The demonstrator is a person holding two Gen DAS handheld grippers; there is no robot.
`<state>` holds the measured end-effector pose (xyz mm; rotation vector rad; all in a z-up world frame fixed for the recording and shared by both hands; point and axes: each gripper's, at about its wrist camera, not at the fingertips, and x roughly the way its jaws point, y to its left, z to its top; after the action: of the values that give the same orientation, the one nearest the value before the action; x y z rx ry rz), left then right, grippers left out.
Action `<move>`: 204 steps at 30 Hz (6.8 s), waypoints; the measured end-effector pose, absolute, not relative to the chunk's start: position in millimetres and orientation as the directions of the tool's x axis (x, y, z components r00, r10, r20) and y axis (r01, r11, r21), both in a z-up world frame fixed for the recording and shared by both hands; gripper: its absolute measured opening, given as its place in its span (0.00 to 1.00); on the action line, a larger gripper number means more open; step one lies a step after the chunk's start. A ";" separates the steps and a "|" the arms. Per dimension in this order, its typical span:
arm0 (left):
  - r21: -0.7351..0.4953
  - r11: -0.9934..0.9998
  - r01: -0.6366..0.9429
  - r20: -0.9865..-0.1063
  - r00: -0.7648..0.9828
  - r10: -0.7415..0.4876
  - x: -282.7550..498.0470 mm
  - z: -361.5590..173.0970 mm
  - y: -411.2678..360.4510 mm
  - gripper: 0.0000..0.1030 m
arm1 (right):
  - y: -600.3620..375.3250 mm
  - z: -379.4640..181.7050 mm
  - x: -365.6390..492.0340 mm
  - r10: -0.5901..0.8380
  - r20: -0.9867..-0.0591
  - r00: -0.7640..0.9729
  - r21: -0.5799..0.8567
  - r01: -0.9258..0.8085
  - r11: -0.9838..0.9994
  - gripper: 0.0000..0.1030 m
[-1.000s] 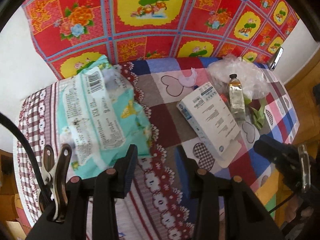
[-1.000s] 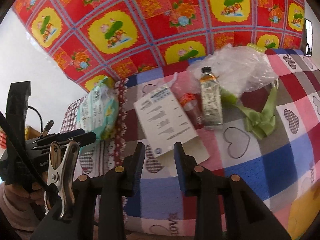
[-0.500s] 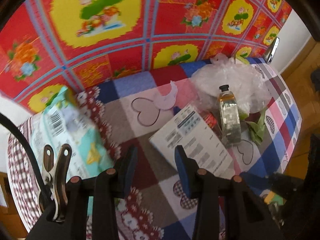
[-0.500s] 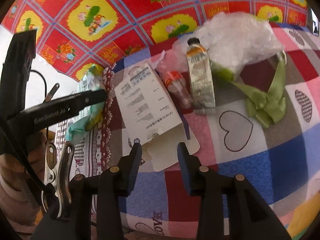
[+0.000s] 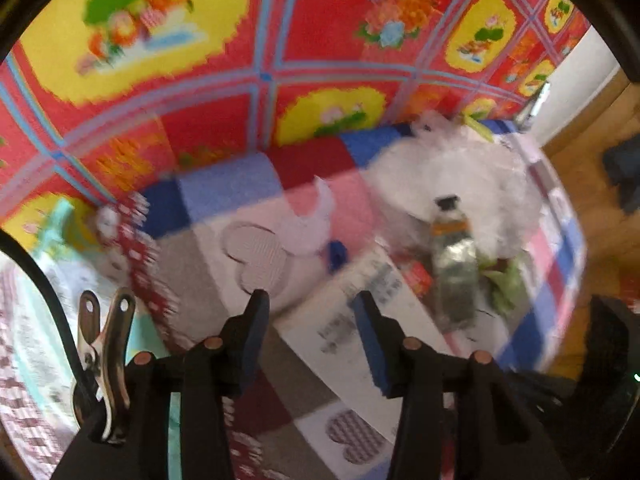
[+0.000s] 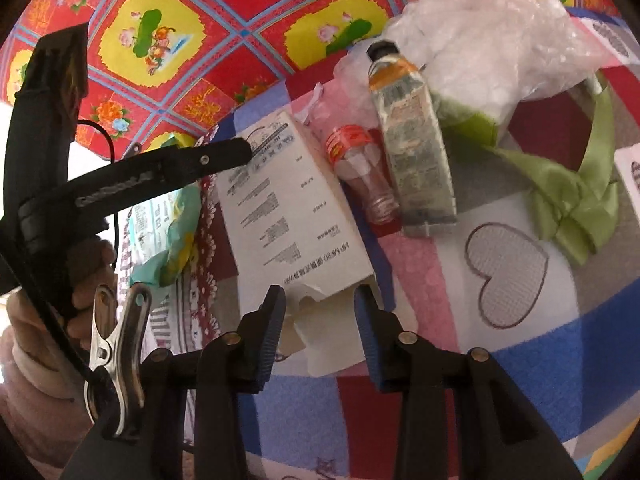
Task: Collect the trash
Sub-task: 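Reach both open tools toward the white HP box on the bedspread, then close the right tool on the white HP box while the left tool steadies it, then carry the white HP box in the right tool over the red bucket, then open the right tool to drop the white box into the bucket, then move both open tools back toward the bed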
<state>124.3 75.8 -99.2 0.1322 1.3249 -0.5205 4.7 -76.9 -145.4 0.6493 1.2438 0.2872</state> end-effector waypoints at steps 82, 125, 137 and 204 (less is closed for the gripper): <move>-0.300 0.897 0.325 -0.869 0.294 -0.397 -3.4 -12.2 235.6 0.39 | 17.3 -18.3 -21.9 0.490 -0.718 0.494 0.505 -0.114 0.855 0.31; -0.284 0.922 -0.264 -0.844 0.525 -0.109 -96.5 10.3 465.5 0.38 | 259.2 40.1 -10.7 0.719 -0.656 0.230 0.412 -0.690 0.596 0.31; -0.290 0.897 -0.334 -0.863 0.497 -0.094 -87.3 -2.2 569.0 0.38 | 372.1 40.9 -6.7 0.716 -0.677 0.171 0.398 -0.733 0.552 0.31; -0.239 0.884 -0.401 -0.943 0.312 -0.114 8.8 -126.0 705.3 0.31 | 566.2 -63.1 74.7 0.624 -0.781 0.002 0.473 -0.651 0.594 0.31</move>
<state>8.8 705.4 -126.0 -0.4800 1.2523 0.1992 74.7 566.2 -63.1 -0.0273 1.2085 1.0005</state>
